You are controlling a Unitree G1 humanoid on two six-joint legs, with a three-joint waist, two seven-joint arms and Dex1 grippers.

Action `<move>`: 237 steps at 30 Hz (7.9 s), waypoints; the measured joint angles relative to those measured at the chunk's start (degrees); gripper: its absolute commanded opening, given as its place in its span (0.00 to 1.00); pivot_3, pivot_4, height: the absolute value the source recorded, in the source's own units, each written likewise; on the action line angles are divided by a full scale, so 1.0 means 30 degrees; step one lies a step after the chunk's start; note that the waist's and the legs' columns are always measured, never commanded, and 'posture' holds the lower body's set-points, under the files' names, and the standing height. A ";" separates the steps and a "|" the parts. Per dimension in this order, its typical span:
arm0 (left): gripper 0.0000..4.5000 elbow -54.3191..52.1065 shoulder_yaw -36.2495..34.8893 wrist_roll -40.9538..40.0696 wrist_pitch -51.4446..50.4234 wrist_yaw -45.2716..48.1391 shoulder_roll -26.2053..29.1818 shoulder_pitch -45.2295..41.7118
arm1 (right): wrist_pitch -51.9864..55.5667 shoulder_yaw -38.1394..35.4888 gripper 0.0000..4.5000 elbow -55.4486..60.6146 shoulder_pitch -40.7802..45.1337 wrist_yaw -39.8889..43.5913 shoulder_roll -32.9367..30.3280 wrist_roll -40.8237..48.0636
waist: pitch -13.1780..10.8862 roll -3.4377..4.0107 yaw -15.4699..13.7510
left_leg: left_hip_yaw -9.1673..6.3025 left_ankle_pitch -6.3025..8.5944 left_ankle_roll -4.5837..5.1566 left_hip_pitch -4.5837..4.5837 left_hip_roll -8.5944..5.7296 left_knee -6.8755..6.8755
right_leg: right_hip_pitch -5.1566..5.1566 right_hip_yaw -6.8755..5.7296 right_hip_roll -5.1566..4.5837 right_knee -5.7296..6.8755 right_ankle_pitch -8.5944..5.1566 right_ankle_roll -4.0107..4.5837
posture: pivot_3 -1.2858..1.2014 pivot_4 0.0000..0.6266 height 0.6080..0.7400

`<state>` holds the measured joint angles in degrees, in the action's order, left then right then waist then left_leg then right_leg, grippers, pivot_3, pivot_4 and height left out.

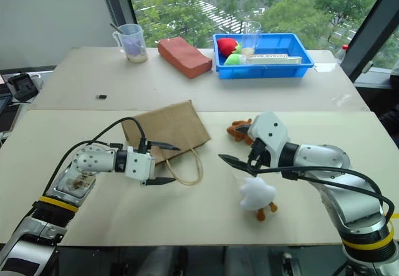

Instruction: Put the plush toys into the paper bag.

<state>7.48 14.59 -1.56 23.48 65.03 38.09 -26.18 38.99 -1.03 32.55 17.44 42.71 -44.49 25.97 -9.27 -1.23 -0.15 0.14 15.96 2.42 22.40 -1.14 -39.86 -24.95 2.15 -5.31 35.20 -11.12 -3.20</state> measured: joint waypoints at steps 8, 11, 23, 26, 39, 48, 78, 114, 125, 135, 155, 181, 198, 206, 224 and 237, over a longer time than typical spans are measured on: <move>0.98 -0.0313 -0.0019 -0.0351 -0.0846 0.0005 0.0004 0.0001 | -0.0026 0.0075 1.00 -0.0206 0.0165 0.0021 0.0121 -0.0014 | 0.0000 0.0000 0.0002 | 0.0000 0.0000 0.0000 -0.0002 -0.0002 -0.0002 | 0.0001 -0.0001 0.0001 0.0003 0.0000 0.0000 | 0.52 0.24 1.00; 0.98 -0.0314 -0.0019 -0.0344 -0.0912 -0.0114 -0.0032 0.0001 | -0.0027 0.0076 1.00 -0.0223 0.0448 0.0019 0.0169 -0.0013 | 0.0000 0.0000 0.0010 | 0.0000 0.0000 0.0000 -0.0003 0.0001 -0.0001 | 0.0001 -0.0001 0.0003 0.0002 0.0000 0.0000 | 0.52 0.24 1.00; 0.98 -0.0289 0.0351 0.0555 -0.0796 -0.0593 -0.0604 -0.0020 | -0.0033 0.0077 1.00 -0.0550 0.0499 -0.0007 0.0204 -0.0031 | 0.0000 0.0000 -0.0007 | -0.0002 0.0000 0.0000 -0.0002 -0.0005 -0.0004 | 0.0004 -0.0004 0.0002 0.0002 0.0000 0.0000 | 0.52 0.24 1.00; 0.93 -0.0272 0.0714 0.0715 -0.0799 -0.0532 -0.0775 -0.0134 | -0.0033 0.0077 1.00 -0.0550 0.0507 -0.0034 0.0218 -0.0035 | 0.0000 0.0000 -0.0011 | -0.0003 0.0000 0.0000 -0.0001 -0.0005 -0.0003 | 0.0004 -0.0005 0.0003 0.0003 0.0000 0.0001 | 0.52 0.24 1.00; 0.02 -0.0700 0.1117 0.0423 -0.2555 0.0009 -0.1135 -0.0194 | -0.0031 0.0054 1.00 -0.0597 0.0524 -0.0217 0.0362 -0.0022 | 0.0000 0.0000 -0.0001 | -0.0004 0.0000 0.0000 -0.0002 -0.0001 -0.0005 | 0.0004 -0.0003 0.0006 0.0007 0.0000 0.0000 | 0.52 0.24 1.00; 0.02 -0.2508 -0.2300 -0.6675 -1.1008 0.1576 -0.0766 -0.2149 | 0.0057 -0.1114 1.00 -0.1553 -0.0248 0.0000 -0.0370 0.0046 | -0.0002 -0.0004 0.0067 | -0.0015 -0.0001 0.0001 -0.0009 0.0003 -0.0028 | 0.0009 -0.0011 0.0008 0.0029 -0.0001 -0.0001 | 0.52 0.24 1.00; 0.00 -0.2721 -0.4232 -0.8927 -1.4084 0.0861 -0.1279 -0.2951 | -0.5181 0.5319 0.01 -1.3101 0.5038 -0.3161 1.2449 -0.3899 | -0.0001 -0.0002 0.0485 | -0.0039 -0.0050 -0.0084 -0.0028 -0.0039 0.0021 | -0.0064 -0.0018 0.0032 0.0222 0.0000 0.0002 | 0.52 0.24 1.00; 0.00 -0.2270 -0.8337 -0.7078 -1.3322 -1.0564 -0.2290 -0.7403 | -0.5860 0.6184 0.01 -1.8899 0.6928 -0.5612 1.4207 -0.8273 | 0.0006 -0.0004 0.0479 | -0.0082 -0.0068 -0.0126 -0.0201 -0.0042 0.0049 | 0.0040 -0.0030 0.0013 0.0241 0.0014 0.0025 | 0.52 0.24 1.00; 0.00 -0.3923 -0.6693 -0.7306 -1.3670 -0.6954 -0.1938 -0.4485 | -0.3877 0.5343 0.01 -1.5038 0.5762 -0.3964 1.3496 -0.7033 | 0.0006 0.0000 0.0461 | -0.0088 -0.0069 -0.0127 -0.0039 -0.0042 0.0050 | -0.0082 -0.0050 0.0021 0.0260 0.0015 0.0026 | 0.52 0.24 1.00; 0.00 -0.3797 -0.6324 -0.7350 -1.3615 -0.5283 -0.1844 -0.3655 | 0.0694 0.2038 0.67 -0.5080 0.4347 -0.1790 0.9587 -0.2238 | 0.0001 -0.0005 0.0261 | -0.0091 -0.0045 -0.0087 -0.0006 -0.0032 0.0038 | -0.0059 -0.0089 -0.0003 0.0190 0.0014 0.0024 | 0.52 0.24 1.00; 0.00 -0.3272 -0.5934 -0.7738 -1.3233 -0.3084 -0.1767 -0.3632 | 0.6202 -0.2971 0.99 -0.0808 0.1704 -0.0569 0.2017 0.4200 | -0.0008 -0.0016 0.0160 | -0.0044 -0.0021 -0.0041 0.0003 0.0001 0.0025 | -0.0012 -0.0077 -0.0001 -0.0007 0.0016 0.0024 | 0.52 0.24 1.00; 0.00 -0.4005 -0.5669 -0.7872 -1.4663 -0.0886 0.0797 -0.2687 | -0.1210 0.4044 0.99 -0.9771 0.4634 -0.5901 1.0286 -0.2961 | -0.0007 -0.0006 0.0518 | -0.0049 -0.0036 -0.0070 0.0036 -0.0008 0.0044 | -0.0123 -0.0088 0.0005 0.0180 0.0015 0.0022 | 0.52 0.24 1.00; 0.00 -0.6051 -0.7771 -1.0407 -1.7840 -0.4242 -0.0073 -0.2094 | 0.4519 -0.1498 0.99 -0.0829 -0.2627 0.2913 -0.3861 0.2922 | -0.0011 -0.0023 0.0047 | -0.0048 -0.0004 -0.0013 -0.0028 0.0012 0.0012 | 0.0045 -0.0117 0.0006 -0.0038 0.0011 0.0022 | 0.52 0.24 1.00; 0.00 -0.6480 -0.7355 -1.0545 -1.7934 -0.4381 -0.0419 -0.1874 | 0.2975 -0.0836 0.99 -0.2172 -0.5917 0.3769 -0.4467 0.1613 | -0.0015 -0.0030 0.0143 | -0.0024 -0.0004 -0.0013 -0.0049 0.0010 0.0002 | 0.0061 -0.0086 0.0003 -0.0031 0.0012 0.0022 | 0.52 0.24 1.00; 0.00 -0.6558 -0.6815 -1.0233 -1.7867 -0.4655 -0.0847 -0.2375 | 0.4481 -0.0230 0.00 -0.3076 -0.0453 0.1321 0.1547 0.3870 | -0.0026 -0.0047 0.0254 | -0.0063 -0.0003 -0.0017 -0.0173 0.0026 0.0009 | 0.0193 -0.0088 0.0018 -0.0036 0.0014 0.0026 | 0.52 0.24 1.00; 0.00 -0.6822 -0.6169 -1.0056 -1.7878 -0.4594 -0.1085 -0.2635 | 0.3770 0.3279 0.00 -1.1234 0.6945 -0.5252 1.1127 0.0290 | -0.0018 -0.0032 0.0279 | -0.0048 -0.0065 -0.0123 0.0006 -0.0055 0.0031 | -0.0066 -0.0095 -0.0023 0.0150 0.0019 0.0026 | 0.52 0.24 1.00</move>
<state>-12.98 -3.91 -31.72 -30.16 51.24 34.83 -34.08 50.30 8.81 -1.15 38.28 26.95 -11.11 26.84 -9.32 -1.32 0.68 -0.01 15.76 2.05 22.41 -1.31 -39.76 -25.15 1.87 -5.38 35.65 -11.06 -3.12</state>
